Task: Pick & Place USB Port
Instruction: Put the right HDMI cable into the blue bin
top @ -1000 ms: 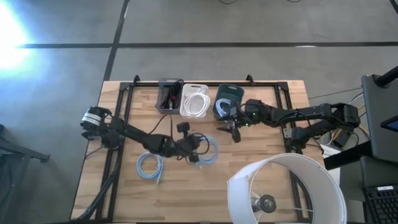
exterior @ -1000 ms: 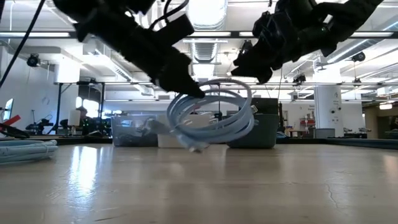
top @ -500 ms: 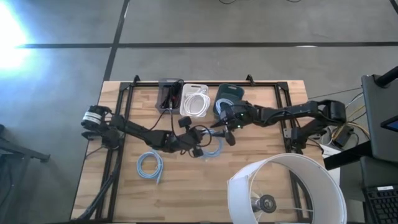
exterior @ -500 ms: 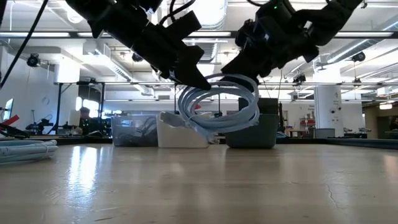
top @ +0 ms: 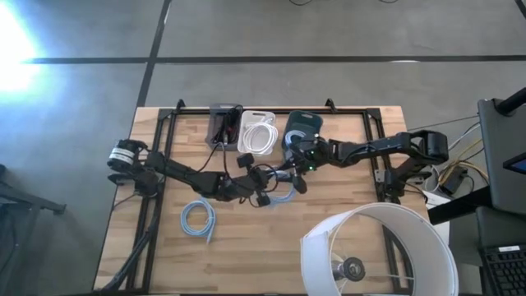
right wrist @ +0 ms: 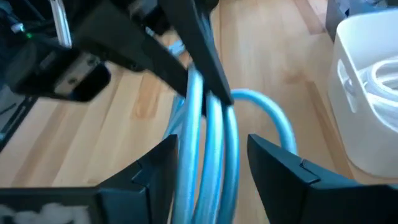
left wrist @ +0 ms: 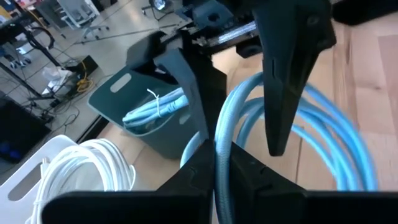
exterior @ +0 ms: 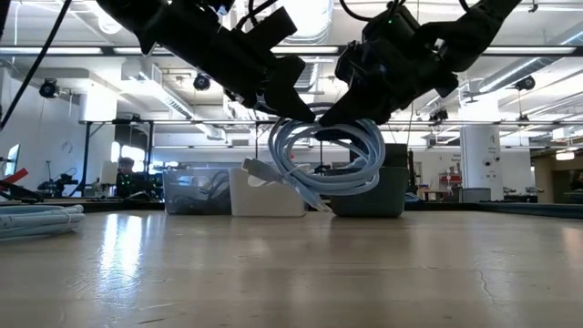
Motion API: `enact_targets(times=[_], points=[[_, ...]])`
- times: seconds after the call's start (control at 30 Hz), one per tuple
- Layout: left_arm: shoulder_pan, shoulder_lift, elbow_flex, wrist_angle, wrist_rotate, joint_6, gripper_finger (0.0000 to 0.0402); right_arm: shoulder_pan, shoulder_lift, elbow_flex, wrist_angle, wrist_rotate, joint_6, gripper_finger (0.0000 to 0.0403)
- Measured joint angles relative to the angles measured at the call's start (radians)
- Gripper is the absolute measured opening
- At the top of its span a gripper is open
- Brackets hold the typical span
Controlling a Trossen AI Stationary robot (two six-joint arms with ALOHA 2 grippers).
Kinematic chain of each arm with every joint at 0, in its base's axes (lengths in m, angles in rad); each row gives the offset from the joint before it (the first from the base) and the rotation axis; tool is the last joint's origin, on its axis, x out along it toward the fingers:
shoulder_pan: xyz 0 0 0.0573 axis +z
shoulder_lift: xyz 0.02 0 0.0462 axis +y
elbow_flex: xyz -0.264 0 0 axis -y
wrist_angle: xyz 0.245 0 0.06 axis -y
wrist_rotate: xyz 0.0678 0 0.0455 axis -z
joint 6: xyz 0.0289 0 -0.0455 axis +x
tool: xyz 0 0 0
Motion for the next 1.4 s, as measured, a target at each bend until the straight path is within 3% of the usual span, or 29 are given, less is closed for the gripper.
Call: enact_targets(times=[0.43, 0.77, 1.17, 1.4], points=[[-0.001, -0.002, 0.0, 0.011, -0.002, -0.045, 0.003, -0.002, -0.007, 0.015, -0.039, 0.017, -0.028, 0.0021], [0.0, -0.002, 0.0, 0.008, 0.004, -0.076, 0.0036, 0.001, -0.009, 0.055, -0.136, 0.054, -0.025, 0.0019], [-0.001, -0.002, 0.0, 0.008, 0.008, -0.104, 0.013, 0.002, -0.015, 0.144, -0.32, 0.092, -0.039, 0.0018], [-0.011, -0.003, 0.027, 0.007, 0.007, -0.252, 0.0143, -0.002, -0.109, 0.12, -0.347, 0.096, -0.109, 0.0018]])
